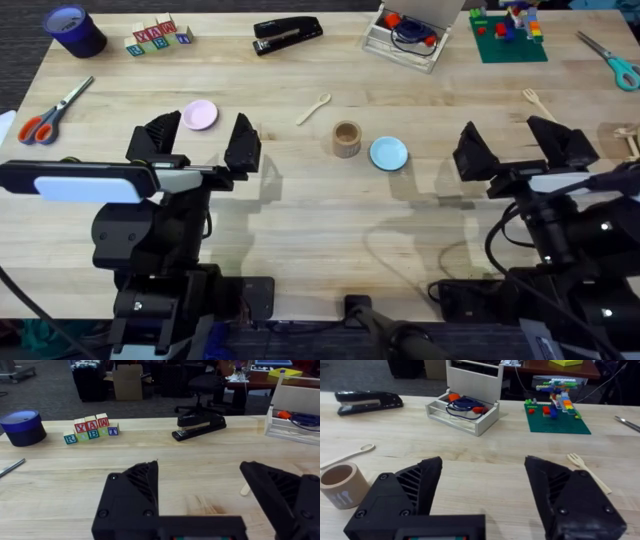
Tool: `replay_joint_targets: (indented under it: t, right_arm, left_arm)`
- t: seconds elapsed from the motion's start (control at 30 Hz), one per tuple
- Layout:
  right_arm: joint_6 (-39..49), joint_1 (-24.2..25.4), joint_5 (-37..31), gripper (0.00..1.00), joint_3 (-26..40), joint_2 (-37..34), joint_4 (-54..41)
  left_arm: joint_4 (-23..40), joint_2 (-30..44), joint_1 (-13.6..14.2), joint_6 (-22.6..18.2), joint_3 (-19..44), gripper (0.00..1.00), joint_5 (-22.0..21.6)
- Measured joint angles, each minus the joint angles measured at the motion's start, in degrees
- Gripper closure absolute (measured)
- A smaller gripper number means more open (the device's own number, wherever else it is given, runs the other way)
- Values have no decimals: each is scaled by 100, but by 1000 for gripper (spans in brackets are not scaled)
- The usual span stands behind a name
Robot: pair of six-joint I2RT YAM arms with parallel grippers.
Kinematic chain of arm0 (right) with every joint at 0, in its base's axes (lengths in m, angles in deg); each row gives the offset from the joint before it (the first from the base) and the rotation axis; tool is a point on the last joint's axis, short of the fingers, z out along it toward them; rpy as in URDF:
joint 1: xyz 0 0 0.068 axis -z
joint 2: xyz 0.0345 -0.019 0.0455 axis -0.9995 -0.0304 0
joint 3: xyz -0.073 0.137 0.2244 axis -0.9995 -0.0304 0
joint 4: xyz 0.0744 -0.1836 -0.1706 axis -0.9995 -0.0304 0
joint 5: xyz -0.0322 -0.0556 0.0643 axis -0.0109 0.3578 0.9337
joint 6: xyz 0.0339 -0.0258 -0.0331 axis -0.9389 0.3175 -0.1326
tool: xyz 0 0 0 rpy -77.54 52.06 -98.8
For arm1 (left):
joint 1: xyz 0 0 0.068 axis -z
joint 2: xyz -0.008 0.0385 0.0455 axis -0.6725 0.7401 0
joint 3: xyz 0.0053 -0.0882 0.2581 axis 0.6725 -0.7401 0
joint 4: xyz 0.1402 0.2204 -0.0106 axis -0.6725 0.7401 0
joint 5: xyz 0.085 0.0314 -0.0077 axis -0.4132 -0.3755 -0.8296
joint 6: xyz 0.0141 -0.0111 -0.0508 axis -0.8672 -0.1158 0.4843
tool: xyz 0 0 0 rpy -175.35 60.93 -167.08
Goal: Pick up a utensil and set it on the pink plate, then put the other utensil in the container.
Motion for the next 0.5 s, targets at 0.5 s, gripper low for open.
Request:
replay_joint_targets:
  t: [0.5]
  right_arm:
    - [0,0,2,5,2,0,-31]
  left_arm:
    - [19,0,0,-7,0,6,0]
